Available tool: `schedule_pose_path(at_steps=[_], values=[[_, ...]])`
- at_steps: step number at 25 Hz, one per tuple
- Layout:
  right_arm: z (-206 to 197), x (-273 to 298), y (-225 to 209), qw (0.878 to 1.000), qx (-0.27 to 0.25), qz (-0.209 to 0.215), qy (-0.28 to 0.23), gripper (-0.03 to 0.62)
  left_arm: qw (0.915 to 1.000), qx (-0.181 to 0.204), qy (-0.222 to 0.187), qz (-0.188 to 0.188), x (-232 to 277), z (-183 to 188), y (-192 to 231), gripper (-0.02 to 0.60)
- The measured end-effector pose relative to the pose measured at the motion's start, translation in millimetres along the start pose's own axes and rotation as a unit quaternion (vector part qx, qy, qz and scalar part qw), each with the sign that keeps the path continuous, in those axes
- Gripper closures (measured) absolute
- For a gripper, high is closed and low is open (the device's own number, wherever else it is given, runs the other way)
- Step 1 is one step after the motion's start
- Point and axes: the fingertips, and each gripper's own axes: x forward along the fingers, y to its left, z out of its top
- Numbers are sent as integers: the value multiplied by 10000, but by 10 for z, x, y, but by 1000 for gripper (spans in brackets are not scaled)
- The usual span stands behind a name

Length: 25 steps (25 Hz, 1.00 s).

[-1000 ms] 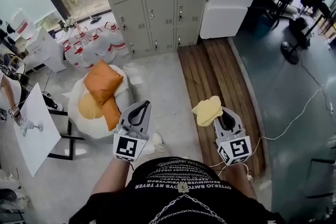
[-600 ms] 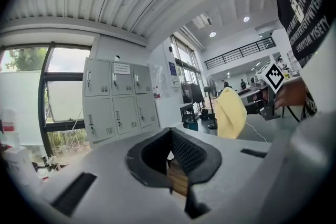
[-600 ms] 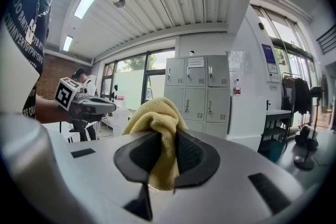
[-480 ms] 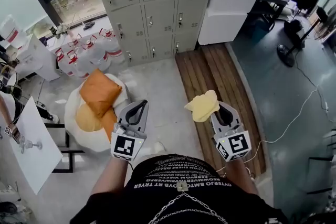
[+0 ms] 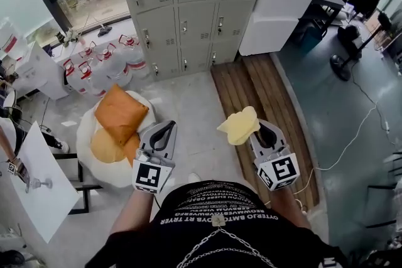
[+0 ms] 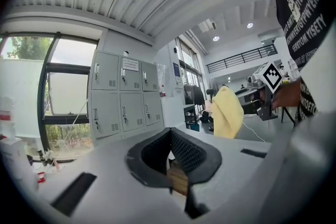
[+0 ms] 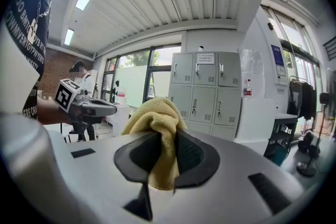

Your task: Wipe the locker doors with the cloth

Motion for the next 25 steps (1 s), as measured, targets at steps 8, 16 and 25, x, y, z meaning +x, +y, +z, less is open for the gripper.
schedule_pose_path(at_steps=[8, 16, 25], values=[[26, 47, -67, 9995, -34, -304, 70, 534, 9999, 22, -147, -17, 9, -26, 93, 577], [17, 296, -141, 9999, 38, -140, -67, 534, 9999, 80, 10, 105, 77, -86, 191, 577], [-136, 623, -294, 9997, 247, 64, -6, 534, 9994, 68, 280, 170, 308, -187, 262, 576]])
